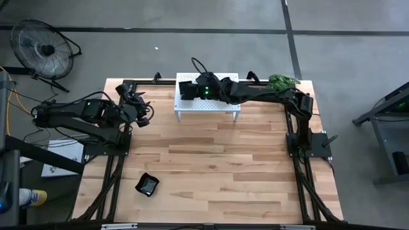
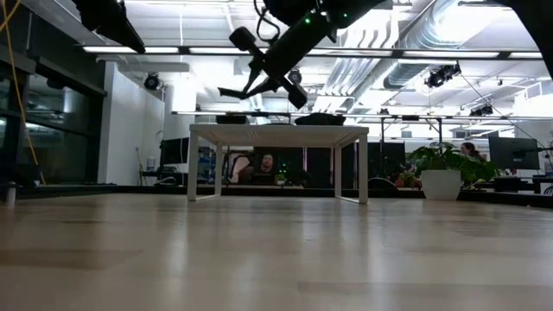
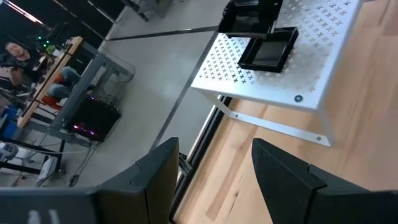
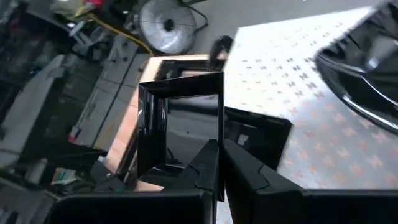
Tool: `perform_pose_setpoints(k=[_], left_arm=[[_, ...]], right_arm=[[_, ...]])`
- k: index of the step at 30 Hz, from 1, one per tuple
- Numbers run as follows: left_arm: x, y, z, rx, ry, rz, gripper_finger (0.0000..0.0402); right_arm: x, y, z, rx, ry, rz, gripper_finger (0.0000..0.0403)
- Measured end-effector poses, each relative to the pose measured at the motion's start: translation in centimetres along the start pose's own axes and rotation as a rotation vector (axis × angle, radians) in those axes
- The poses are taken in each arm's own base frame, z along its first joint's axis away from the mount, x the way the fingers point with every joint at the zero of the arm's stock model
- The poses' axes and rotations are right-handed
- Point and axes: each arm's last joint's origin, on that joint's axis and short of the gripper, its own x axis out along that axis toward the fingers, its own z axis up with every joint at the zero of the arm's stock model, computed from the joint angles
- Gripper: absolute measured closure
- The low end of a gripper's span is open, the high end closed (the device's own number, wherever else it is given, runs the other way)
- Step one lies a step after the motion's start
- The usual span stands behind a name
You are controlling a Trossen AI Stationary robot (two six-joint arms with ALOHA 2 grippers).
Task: Pick & Place Mini shaped plates
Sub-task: Stack the black square plate on top of the black square plate on the shelf
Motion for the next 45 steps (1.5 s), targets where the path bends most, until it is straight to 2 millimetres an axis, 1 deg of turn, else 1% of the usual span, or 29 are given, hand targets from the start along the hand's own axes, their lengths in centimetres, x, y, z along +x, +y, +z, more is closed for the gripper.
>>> perform_pose_setpoints(k=[6,11,15,20,23,26,31,36,41,45], left_arm=[[0.0,0.0,0.0,-0.003,-0.002,-0.025,0.0204],[0.0,0.0,0.0,-0.004,-0.002,-0.027,0.0204],[0.0,0.0,0.0,-0.014,-0.002,-0.032,0.0204],[0.0,0.0,0.0,-0.026,-0.001,-0.033,0.0204],[0.0,-0.1,0.0,-0.026,-0.001,-0.043,0.0204],[-0.1,-0.1,0.0,-0.026,-0.002,-0.044,0.0204],[-0.1,0.0,-0.1,-0.026,-0.001,-0.045,0.0204],[-0.1,0.0,-0.1,-0.022,0.002,-0.045,0.0204],[-0.1,0.0,-0.1,-0.021,0.002,-0.045,0.0204],[-0.1,0.0,-0.1,-0.021,0.002,-0.046,0.0204]], right_arm=[[0.0,-0.9,-0.4,0.071,0.006,-0.105,0.0391],[-0.2,-0.4,-0.9,0.088,-0.034,-0.113,0.0391],[-0.4,0.0,-1.6,0.096,-0.031,-0.107,0.0391],[0.5,-0.2,-2.6,0.087,-0.010,-0.120,0.0391],[1.0,-0.5,-2.7,0.107,-0.004,-0.123,0.0391],[1.4,-0.7,-2.7,0.113,-0.006,-0.116,0.0391],[1.3,-0.7,-2.5,0.107,-0.016,-0.121,0.0391],[1.2,-0.4,-2.3,0.111,-0.018,-0.090,0.0391],[1.3,-0.5,-2.3,0.051,0.026,-0.070,0.0391],[1.4,-0.6,-2.1,0.015,0.029,-0.070,0.0391]])
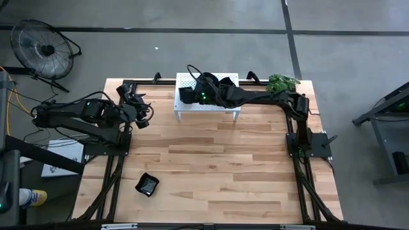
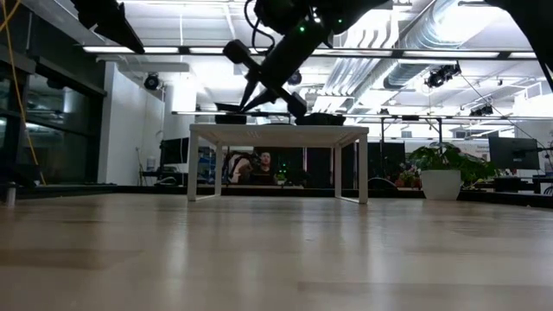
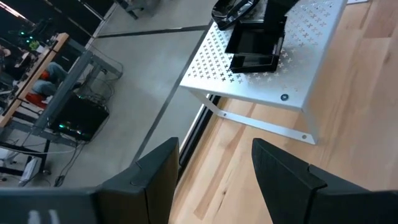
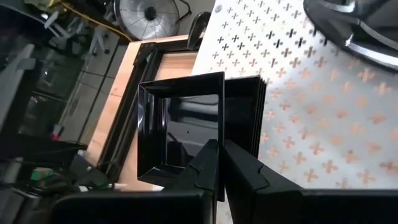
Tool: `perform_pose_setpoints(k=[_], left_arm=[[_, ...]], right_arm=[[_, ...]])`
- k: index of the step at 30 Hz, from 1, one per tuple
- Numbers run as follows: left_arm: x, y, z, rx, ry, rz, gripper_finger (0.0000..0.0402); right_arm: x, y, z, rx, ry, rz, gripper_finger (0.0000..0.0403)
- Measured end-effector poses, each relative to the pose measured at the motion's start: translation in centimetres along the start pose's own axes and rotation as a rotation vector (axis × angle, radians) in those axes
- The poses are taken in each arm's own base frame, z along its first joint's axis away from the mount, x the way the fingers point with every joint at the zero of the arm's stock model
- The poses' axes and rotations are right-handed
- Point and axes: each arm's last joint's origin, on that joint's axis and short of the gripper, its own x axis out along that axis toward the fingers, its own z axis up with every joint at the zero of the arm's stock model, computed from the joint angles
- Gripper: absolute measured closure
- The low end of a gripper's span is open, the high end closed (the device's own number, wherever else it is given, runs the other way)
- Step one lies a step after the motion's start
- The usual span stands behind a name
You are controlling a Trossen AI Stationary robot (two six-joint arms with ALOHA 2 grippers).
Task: Pick & Place Mini shaped plates
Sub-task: Stack the black square plate on top of the black square plate on the shelf
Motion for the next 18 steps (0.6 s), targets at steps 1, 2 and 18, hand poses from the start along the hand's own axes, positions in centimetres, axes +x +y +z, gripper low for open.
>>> perform_pose_setpoints(k=[1,2,18], left_arm=[[0.00,-0.01,0.00,0.000,0.000,-0.003,0.0204],[0.00,-0.01,0.00,0.000,0.000,-0.005,0.0204],[0.00,-0.02,-0.01,0.000,0.001,-0.005,0.0204]], right_arm=[[0.02,-0.03,0.06,-0.014,0.000,0.000,0.0391],[0.02,-0.06,0.12,-0.022,0.004,0.002,0.0391],[0.07,-0.14,0.28,-0.062,0.028,0.017,0.0339]])
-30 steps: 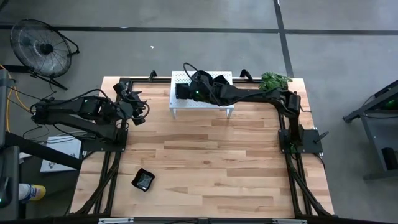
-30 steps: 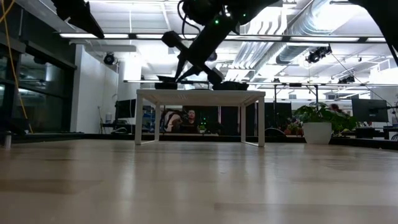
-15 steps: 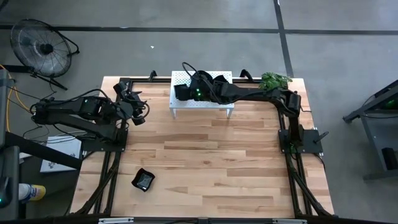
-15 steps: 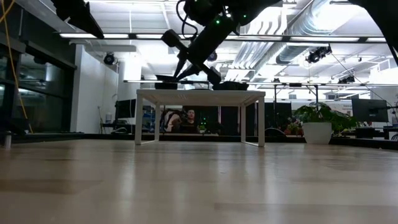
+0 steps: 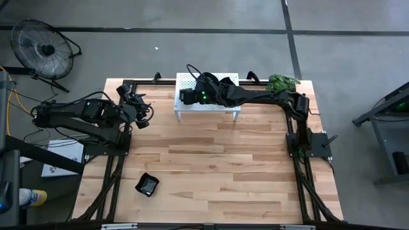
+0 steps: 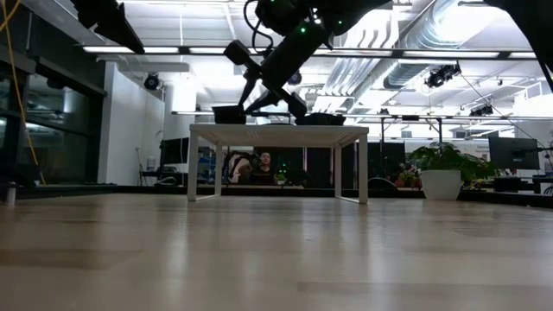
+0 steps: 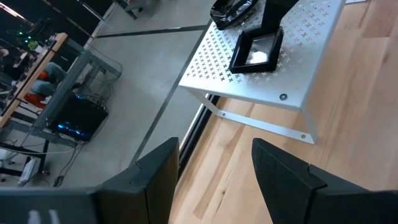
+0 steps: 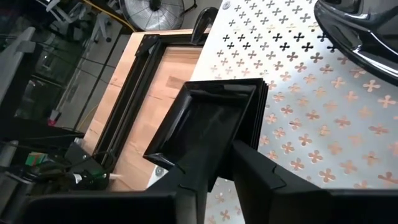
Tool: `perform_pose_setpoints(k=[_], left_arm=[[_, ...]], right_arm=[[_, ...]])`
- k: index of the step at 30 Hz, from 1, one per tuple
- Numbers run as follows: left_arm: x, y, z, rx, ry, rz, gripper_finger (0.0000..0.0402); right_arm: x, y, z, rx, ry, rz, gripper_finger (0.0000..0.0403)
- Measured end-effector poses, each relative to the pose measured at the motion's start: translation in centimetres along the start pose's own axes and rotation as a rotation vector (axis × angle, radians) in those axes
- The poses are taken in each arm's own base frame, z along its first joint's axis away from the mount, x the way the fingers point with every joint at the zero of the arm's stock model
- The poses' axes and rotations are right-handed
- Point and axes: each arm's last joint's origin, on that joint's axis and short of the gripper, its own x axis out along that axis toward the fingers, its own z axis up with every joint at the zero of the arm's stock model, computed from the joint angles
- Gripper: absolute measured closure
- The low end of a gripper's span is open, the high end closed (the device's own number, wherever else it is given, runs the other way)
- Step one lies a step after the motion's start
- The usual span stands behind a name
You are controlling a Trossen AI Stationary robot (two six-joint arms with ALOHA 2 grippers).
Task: Pick & Place Mini shaped plates
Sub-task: Stack the black square plate on top of the black square plate on the shelf
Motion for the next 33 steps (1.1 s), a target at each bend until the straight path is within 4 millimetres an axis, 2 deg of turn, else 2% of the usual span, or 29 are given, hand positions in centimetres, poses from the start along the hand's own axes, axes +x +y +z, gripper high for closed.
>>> perform_pose_setpoints(k=[15,29,33], left_arm=[[0.00,-0.08,-0.02,0.002,0.003,-0.025,0.0204],[0.01,-0.08,-0.03,0.003,0.003,-0.025,0.0204],[0.00,-0.08,-0.03,0.003,0.003,-0.025,0.0204]], right_arm=[[0.01,-0.06,0.08,-0.055,0.017,0.010,0.0296],[-0.07,-0.31,0.58,-0.085,0.047,0.028,0.0294],[-0.62,-0.03,0.86,-0.107,0.042,0.044,0.0295]])
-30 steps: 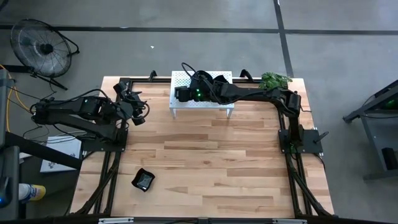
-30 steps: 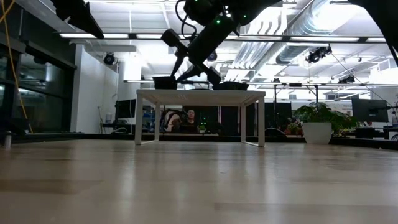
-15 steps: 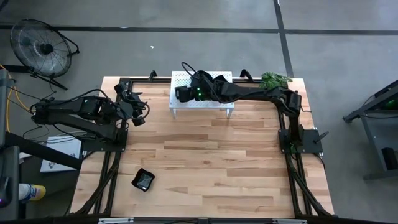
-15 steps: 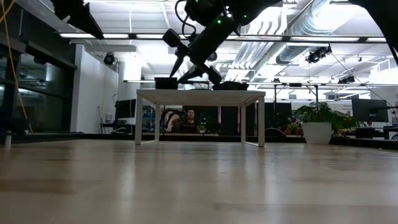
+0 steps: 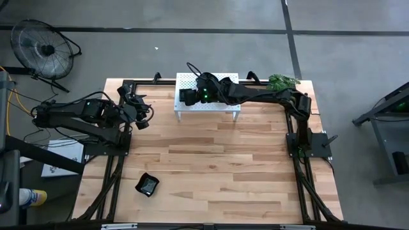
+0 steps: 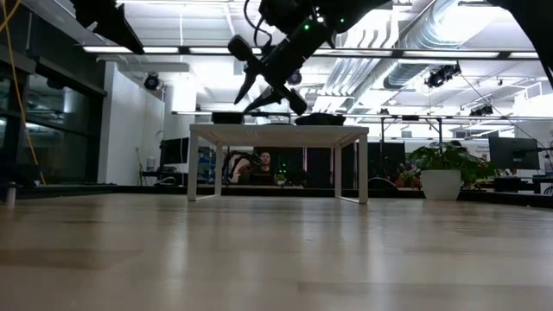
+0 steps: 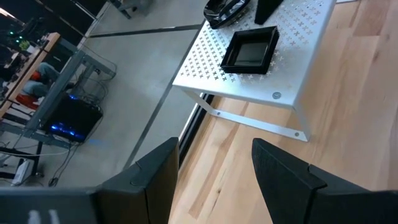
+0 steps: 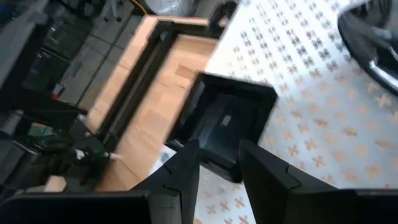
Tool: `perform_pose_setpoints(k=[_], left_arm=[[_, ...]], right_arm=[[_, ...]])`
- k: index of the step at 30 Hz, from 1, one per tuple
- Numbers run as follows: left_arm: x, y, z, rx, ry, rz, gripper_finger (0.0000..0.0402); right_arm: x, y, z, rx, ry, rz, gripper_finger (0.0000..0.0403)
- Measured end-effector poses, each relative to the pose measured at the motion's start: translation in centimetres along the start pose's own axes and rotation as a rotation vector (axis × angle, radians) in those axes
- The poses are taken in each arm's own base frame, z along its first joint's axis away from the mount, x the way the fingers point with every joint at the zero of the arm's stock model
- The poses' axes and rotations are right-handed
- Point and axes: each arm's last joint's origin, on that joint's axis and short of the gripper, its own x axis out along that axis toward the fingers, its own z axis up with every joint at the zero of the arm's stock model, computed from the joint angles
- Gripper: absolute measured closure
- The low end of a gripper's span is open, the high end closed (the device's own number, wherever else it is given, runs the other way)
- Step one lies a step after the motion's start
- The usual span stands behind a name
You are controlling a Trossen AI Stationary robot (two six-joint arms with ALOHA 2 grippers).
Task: Pick & Place Mini shaped plates
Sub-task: Stack the black square plate on top of the black square plate on the shelf, then stack the black distorted square plate on top of the black distorted square plate on the shelf
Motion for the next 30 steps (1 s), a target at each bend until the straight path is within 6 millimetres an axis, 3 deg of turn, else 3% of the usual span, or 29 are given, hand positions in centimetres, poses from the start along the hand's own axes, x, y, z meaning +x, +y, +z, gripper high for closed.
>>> perform_pose_setpoints(k=[7,14,24,30], left_arm=[[0.0,0.0,0.0,0.002,0.003,-0.004,0.0204],[0.0,-0.1,-0.2,0.008,0.016,-0.028,0.0204],[0.0,-0.3,-0.5,0.004,0.042,-0.110,0.0204],[-0.1,-0.5,-0.5,-0.006,0.049,-0.199,0.0204]], right_arm=[[-2.2,0.7,1.0,-0.046,-0.020,0.022,0.0295],[-6.4,1.2,1.4,-0.232,0.026,-0.023,0.0295],[-12.6,2.2,-0.5,-0.494,0.071,-0.171,0.0295],[-15.0,3.3,-2.7,-0.633,0.106,-0.197,0.0295]])
